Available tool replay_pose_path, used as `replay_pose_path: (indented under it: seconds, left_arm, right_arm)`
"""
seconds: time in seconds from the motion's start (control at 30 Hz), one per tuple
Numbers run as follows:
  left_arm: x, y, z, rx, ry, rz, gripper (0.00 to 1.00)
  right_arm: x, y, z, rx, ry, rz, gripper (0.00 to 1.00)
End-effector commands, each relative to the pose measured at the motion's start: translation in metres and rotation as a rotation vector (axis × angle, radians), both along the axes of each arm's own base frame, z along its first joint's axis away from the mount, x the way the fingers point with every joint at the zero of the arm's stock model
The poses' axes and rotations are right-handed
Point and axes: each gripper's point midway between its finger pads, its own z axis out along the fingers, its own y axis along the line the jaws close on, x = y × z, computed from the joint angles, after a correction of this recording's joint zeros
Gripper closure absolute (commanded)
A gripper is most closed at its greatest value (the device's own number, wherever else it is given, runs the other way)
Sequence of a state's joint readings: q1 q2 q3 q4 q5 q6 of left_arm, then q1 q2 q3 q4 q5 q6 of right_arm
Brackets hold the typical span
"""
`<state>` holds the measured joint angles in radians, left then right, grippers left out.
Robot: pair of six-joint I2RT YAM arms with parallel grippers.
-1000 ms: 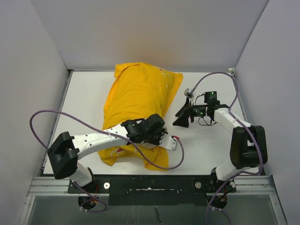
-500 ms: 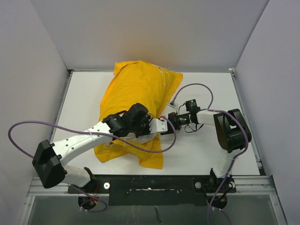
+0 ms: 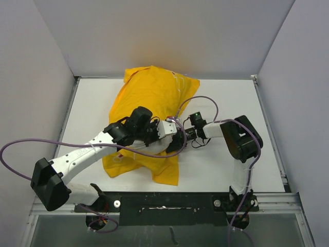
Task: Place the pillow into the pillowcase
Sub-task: Stuff the pillow into the pillowcase.
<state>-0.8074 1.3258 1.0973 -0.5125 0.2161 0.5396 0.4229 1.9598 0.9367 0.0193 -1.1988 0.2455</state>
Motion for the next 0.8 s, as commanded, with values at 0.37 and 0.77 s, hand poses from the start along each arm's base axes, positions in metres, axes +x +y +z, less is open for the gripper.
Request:
replay_pose_path:
  seconds: [0.37, 0.77]
  left_arm:
    - [0.018, -0.004, 0.052, -0.222, -0.061, 0.032, 1.0]
    - [0.014, -0.06, 0.055, -0.373, 0.101, -0.038, 1.0]
  right_arm:
    - [0.022, -0.032, 0.047, 0.094, -0.132, 0.022, 1.0]
    - [0.04, -0.155, 0.103, -0.257, -0.616, -0.014, 1.0]
